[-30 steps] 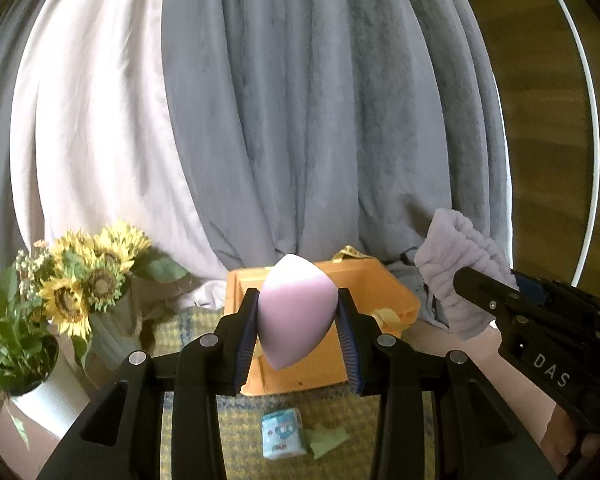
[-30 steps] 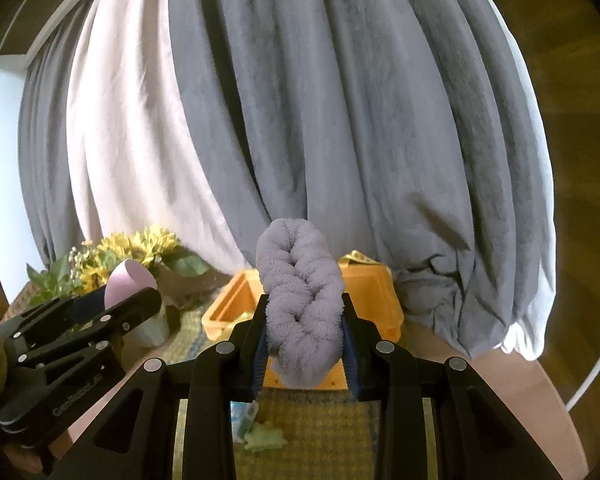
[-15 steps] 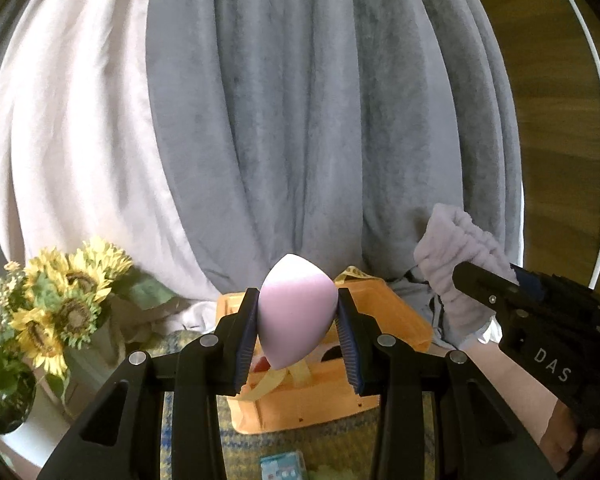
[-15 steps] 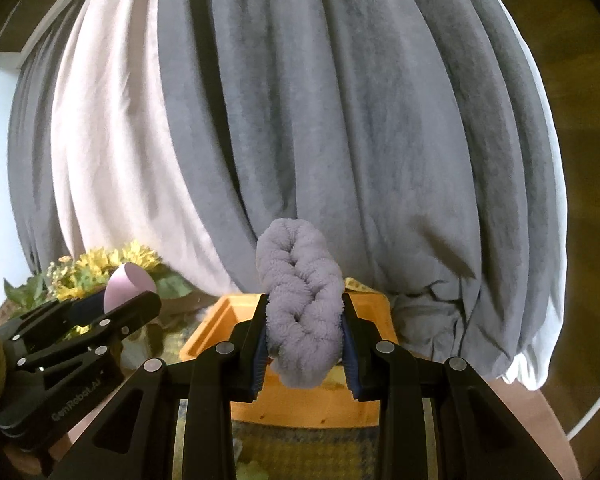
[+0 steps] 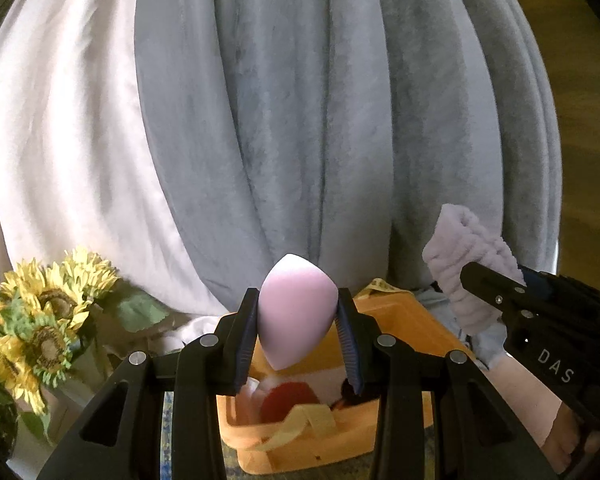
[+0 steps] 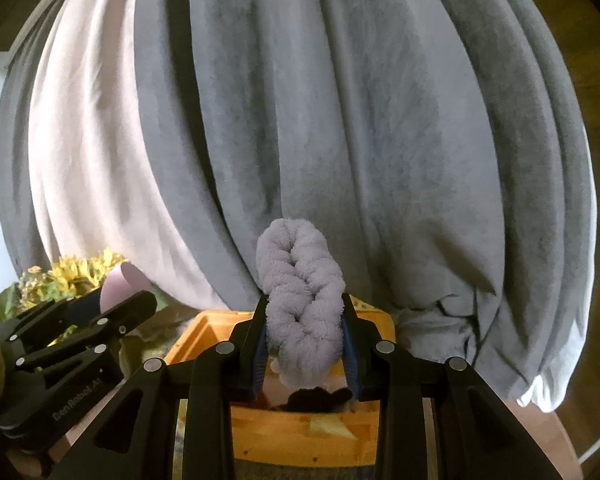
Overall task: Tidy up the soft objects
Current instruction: 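Lift the pink sponge and lavender scrunchie with both grippers over the crate, then open both grippers to drop the sponge and scrunchie into the crate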
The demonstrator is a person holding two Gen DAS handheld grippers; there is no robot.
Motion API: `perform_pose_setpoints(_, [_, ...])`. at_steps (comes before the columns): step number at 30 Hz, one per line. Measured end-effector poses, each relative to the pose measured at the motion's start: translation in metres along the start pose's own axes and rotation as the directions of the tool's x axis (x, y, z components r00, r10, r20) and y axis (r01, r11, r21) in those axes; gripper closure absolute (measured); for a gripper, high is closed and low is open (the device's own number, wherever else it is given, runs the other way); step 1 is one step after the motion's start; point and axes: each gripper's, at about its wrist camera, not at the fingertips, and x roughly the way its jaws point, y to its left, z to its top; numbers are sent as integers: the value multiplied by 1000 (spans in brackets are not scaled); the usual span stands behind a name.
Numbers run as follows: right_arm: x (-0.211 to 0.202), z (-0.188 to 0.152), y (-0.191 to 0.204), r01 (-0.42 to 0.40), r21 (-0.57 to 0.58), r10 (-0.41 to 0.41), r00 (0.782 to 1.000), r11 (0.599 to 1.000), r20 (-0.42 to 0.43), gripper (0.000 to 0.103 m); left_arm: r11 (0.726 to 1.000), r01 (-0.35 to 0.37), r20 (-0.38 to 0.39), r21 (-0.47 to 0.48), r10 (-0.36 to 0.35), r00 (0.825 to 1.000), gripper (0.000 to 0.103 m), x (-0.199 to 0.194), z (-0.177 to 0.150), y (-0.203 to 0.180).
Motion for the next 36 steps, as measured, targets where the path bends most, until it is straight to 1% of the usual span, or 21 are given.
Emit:
perform_pose_setpoints(7, [38, -2, -5, 9, -6, -10, 1000, 1000, -28, 71, 1000, -16, -36, 14, 17, 999, 66, 40, -3, 5])
perform_pose_setpoints(12, [63, -6, -9, 12, -10, -12, 998, 1000, -66, 71, 1000, 7, -98, 9, -6, 995, 66, 73, -11, 6])
perform_pose_setpoints(14, [75, -10, -9, 12, -15, -13, 996, 1000, -93, 71, 1000, 1, -117, 23, 1, 993, 66, 82, -15, 5])
perform_pose_setpoints(21, [107, -25, -16, 21, -10, -22, 985, 1000, -174, 71, 997, -7, -193, 70, 21, 981, 66, 117, -29, 2])
perform_pose_setpoints(23, [114, -29, -17, 23, -11, -25, 981, 1000, -194, 71, 996, -3, -225, 86, 22, 974, 66, 126, -32, 0])
perform_pose_setpoints(29, [130, -37, -20, 15, -5, -16, 968, 1000, -249, 71, 994, 13, -278, 107, 17, 960, 65, 140, -37, 0])
perform_pose_setpoints(31, [134, -39, -20, 12, -6, -13, 965, 1000, -262, 71, 994, 15, -284, 113, 18, 959, 59, 142, -38, 0])
perform_pose_setpoints(32, [135, -39, -21, 11, -6, -12, 964, 1000, -267, 70, 994, 14, -284, 113, 19, 959, 49, 142, -38, 0])
perform_pose_setpoints(33, [137, -40, -22, 10, -1, -10, 962, 1000, -274, 65, 994, 13, -282, 113, 20, 959, 44, 142, -38, 0])
perform_pose_setpoints(34, [138, -40, -23, 10, 5, -8, 960, 1000, -279, 61, 994, 13, -281, 113, 20, 959, 43, 143, -38, -1])
perform_pose_setpoints(35, [139, -40, -24, 13, 11, -9, 961, 1000, -277, 54, 993, 14, -280, 113, 18, 960, 43, 142, -38, -1])
perform_pose_setpoints(36, [139, -40, -25, 20, 13, -16, 961, 1000, -275, 49, 993, 13, -281, 114, 20, 960, 42, 143, -38, -1])
